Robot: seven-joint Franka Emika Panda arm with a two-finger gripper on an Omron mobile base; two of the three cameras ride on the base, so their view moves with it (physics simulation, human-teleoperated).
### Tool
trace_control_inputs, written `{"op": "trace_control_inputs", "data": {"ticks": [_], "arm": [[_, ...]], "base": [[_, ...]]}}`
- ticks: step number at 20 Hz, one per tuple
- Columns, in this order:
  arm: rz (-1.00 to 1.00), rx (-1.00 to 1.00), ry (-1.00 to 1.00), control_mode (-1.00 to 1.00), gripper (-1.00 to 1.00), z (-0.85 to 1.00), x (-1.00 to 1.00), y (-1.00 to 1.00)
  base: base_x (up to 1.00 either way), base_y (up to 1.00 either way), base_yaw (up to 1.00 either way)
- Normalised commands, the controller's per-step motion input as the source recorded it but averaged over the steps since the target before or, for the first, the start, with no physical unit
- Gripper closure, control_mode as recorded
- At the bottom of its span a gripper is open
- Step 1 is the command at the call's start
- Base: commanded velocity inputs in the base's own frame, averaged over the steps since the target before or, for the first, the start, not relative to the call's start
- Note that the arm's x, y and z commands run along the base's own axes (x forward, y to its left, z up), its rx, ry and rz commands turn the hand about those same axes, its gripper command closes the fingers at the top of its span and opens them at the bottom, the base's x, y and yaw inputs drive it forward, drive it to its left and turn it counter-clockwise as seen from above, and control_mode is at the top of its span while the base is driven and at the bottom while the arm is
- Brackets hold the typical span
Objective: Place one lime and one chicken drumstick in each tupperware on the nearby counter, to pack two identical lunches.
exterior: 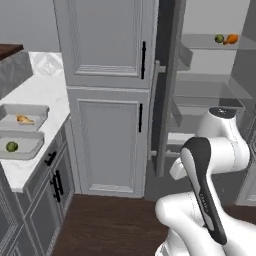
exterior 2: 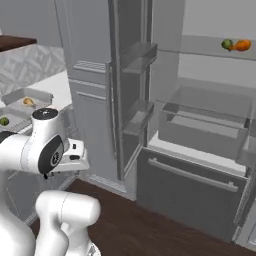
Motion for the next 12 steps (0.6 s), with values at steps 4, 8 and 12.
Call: {"op": "trace_control_inputs", "data": {"ticks": [4,8,12], "arm": [[0.0,0.0,0.0,1.0,-1.0,0.0,0.0,0.0],[0.0,0.0,0.0,1.0,-1.0,0.0,0.0,0.0],[0.0,0.0,0.0,1.0,-1.0,0.0,0.0,0.0]], "base": [[0.0,-0.78,-0.64],[0.43,-0.59,-0.54],[0.49,-0.24,-0.09]]}}
